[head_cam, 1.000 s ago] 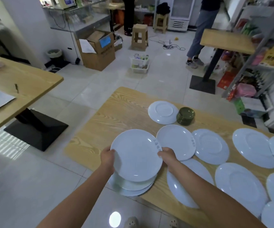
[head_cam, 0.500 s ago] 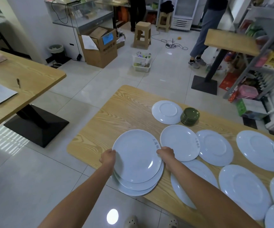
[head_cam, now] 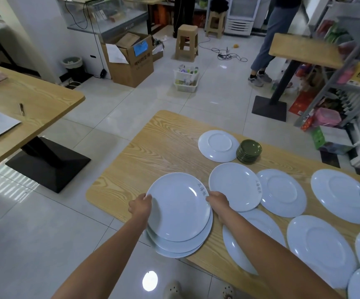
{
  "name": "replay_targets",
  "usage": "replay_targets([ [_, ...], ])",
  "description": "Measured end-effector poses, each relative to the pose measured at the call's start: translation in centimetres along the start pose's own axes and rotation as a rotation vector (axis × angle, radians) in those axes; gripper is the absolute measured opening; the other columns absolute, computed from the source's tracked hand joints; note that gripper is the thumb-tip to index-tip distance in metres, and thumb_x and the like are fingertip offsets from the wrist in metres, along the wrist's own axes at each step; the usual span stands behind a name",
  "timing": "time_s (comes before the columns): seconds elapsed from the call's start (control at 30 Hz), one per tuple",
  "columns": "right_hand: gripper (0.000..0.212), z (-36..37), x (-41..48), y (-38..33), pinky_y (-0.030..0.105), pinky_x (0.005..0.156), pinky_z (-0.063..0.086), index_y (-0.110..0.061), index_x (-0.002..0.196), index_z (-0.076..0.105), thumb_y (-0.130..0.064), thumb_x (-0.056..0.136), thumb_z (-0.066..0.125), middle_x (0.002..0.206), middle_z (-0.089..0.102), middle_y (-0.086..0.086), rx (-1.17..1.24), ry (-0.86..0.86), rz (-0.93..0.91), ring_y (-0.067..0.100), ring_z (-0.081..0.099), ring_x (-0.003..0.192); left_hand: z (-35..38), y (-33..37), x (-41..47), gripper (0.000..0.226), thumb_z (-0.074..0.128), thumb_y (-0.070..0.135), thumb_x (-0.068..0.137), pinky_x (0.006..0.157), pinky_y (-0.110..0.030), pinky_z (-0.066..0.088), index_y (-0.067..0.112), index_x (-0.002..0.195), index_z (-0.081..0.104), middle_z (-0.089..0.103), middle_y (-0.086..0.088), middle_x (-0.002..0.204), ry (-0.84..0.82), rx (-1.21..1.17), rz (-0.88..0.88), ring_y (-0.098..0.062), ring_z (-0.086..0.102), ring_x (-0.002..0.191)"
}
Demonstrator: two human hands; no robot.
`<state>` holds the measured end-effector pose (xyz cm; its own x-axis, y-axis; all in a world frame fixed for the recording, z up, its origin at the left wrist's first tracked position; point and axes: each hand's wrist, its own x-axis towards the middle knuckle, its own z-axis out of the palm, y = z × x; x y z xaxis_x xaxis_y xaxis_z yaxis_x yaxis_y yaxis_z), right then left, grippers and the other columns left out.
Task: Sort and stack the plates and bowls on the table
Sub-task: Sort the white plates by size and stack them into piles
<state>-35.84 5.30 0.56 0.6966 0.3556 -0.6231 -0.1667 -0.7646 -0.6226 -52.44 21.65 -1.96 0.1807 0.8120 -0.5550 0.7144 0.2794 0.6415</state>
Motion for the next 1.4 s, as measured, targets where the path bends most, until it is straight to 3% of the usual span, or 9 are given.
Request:
replay_targets([
  [0.07,0.014,-0.2,0.3,0.2,0.033,0.087,0.043,-0.02,0.078,0.059,-0.014,0.085,0.049,0.109,0.06,0.012,0.007,0.0,0.007,0.028,0.054,0.102,0.3,0.1,-0.2,0.047,0.042,0.033,0.098,0.113,-0.045,0.027,0.016,0.142,0.043,0.028,-0.019,0.147,0.027,0.056,0.026,-0.035,0.026,0.136],
  [0.13,0.031,-0.7,0.5,0.6,0.035,0.101,0.041,-0.019,0.117,0.061,-0.016,0.088,0.049,0.132,0.053,0.01,0.024,0.002,0.019,0.028,0.05,0.121,0.7,0.5,-0.6,0.051,0.041,0.036,0.098,0.113,-0.045,0.022,0.016,0.146,0.036,0.024,-0.017,0.149,0.048,0.11,0.081,-0.033,0.021,0.138],
  [0.2,0.051,-1.6,0.7,1.0,0.034,0.107,0.038,-0.016,0.141,0.044,-0.016,0.091,0.048,0.145,0.043,0.007,0.033,0.026,0.041,0.027,0.043,0.131,1.2,1.1,-0.9,0.053,0.041,0.037,0.099,0.114,-0.044,0.019,0.016,0.147,0.033,0.023,-0.015,0.15,0.074,0.185,0.169,-0.032,0.02,0.14],
  [0.4,0.049,-6.6,1.2,3.7,0.03,0.098,0.039,-0.014,0.138,0.048,-0.012,0.089,0.052,0.143,0.045,0.009,0.138,0.142,0.074,0.027,0.045,0.128,5.3,4.0,-2.0,0.062,0.039,0.041,0.1,0.12,-0.039,0.008,0.016,0.153,0.019,0.014,-0.01,0.16,0.069,0.443,0.53,-0.028,0.01,0.148],
  [0.53,0.049,-11.3,1.1,6.5,0.032,0.103,0.039,-0.015,0.134,0.053,-0.013,0.085,0.054,0.137,0.051,0.01,0.126,0.272,0.11,0.029,0.048,0.125,10.2,7.2,-4.0,0.062,0.035,0.042,0.101,0.12,-0.039,0.005,0.016,0.154,0.015,0.008,-0.006,0.162,-0.037,0.538,0.708,-0.025,0.003,0.15],
  [1.0,0.047,-24.8,2.7,17.2,0.037,0.108,0.036,-0.005,0.134,0.051,-0.012,0.088,0.053,0.138,0.05,0.018,0.197,0.469,0.295,0.035,0.045,0.129,28.7,13.3,-12.4,0.069,0.032,0.051,0.098,0.12,-0.04,-0.002,0.025,0.154,0.0,-0.009,-0.002,0.162,-0.431,0.856,0.963,-0.021,-0.01,0.15],
  [1.1,0.043,-26.6,3.6,19.2,0.036,0.101,0.042,-0.004,0.13,0.052,-0.01,0.087,0.052,0.131,0.054,0.019,0.269,0.467,0.304,0.034,0.052,0.119,31.6,14.1,-13.7,0.071,0.032,0.053,0.098,0.121,-0.04,-0.001,0.024,0.154,-0.002,-0.013,-0.002,0.162,-0.474,0.927,0.971,-0.021,-0.01,0.15],
  [1.3,0.018,-28.9,5.7,20.8,0.025,0.056,0.037,-0.009,0.101,0.059,-0.002,0.088,0.049,0.087,0.05,0.009,0.439,0.407,0.328,0.019,0.046,0.07,35.7,14.8,-14.7,0.077,0.034,0.055,0.096,0.12,-0.042,-0.004,0.022,0.154,-0.005,-0.016,-0.008,0.161,-0.52,1.034,0.901,-0.024,-0.014,0.149],
  [1.4,0.028,-29.1,6.8,20.5,0.024,0.055,0.034,0.0,0.109,0.062,-0.003,0.089,0.043,0.082,0.047,0.008,0.434,0.376,0.321,0.018,0.043,0.068,36.8,14.6,-14.5,0.08,0.036,0.056,0.095,0.12,-0.043,-0.006,0.02,0.154,-0.005,-0.013,-0.011,0.161,-0.53,1.083,0.821,-0.026,-0.014,0.149],
])
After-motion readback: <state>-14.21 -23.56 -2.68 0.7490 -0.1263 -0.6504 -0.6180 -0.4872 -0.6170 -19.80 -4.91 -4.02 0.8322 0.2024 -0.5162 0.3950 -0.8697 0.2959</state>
